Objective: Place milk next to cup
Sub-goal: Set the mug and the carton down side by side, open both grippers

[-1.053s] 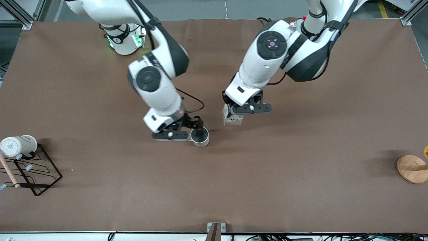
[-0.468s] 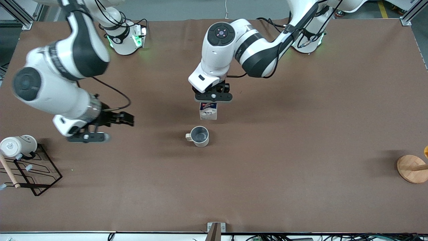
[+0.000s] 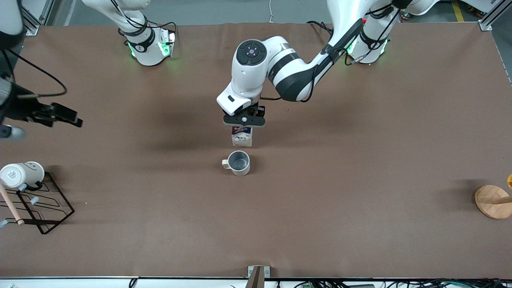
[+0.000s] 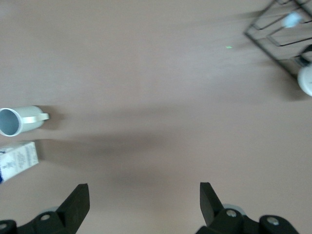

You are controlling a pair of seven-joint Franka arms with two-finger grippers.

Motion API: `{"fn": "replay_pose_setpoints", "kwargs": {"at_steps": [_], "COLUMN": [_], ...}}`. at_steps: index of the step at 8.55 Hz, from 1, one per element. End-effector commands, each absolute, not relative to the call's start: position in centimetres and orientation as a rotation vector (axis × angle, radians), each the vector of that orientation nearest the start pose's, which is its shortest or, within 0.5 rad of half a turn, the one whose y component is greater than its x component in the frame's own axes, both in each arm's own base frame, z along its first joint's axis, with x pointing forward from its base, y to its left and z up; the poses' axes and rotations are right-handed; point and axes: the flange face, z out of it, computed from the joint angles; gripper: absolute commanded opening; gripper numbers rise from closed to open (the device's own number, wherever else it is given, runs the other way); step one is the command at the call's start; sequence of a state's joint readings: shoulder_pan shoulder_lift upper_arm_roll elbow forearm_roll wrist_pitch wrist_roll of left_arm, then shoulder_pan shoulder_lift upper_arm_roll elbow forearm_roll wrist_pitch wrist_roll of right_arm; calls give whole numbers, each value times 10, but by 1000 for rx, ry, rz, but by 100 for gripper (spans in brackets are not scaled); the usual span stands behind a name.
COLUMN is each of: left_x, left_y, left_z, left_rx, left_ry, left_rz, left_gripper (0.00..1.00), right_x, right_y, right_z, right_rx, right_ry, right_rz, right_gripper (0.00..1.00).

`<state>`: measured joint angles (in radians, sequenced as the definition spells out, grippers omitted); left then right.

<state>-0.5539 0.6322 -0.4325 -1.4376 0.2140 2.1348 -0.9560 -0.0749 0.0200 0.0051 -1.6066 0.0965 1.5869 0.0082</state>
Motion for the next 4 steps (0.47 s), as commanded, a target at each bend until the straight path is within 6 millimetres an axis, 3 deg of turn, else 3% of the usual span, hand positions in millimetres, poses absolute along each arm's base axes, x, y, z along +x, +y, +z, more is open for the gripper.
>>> {"fn": "replay_pose_setpoints", "kwargs": {"at_steps": [1,3,4], "left_x": [459,456,455], "left_y": [-573,-578,-578], "left_z": [341,325,318], "left_rx": [-3279,-3278,-3269], "left_ry": [74,81,79], "left_rz": [-73,-62,-62], "left_gripper": [41,41,41], "right_x": [541,532,527], "right_y": [-31,-42,-33], "right_z": [634,671,675], "right_rx": [-3108,-3091,-3093], "right_ry": [104,146,114], "right_rz": [6,-32,18], "right_gripper": [100,99,100]}}
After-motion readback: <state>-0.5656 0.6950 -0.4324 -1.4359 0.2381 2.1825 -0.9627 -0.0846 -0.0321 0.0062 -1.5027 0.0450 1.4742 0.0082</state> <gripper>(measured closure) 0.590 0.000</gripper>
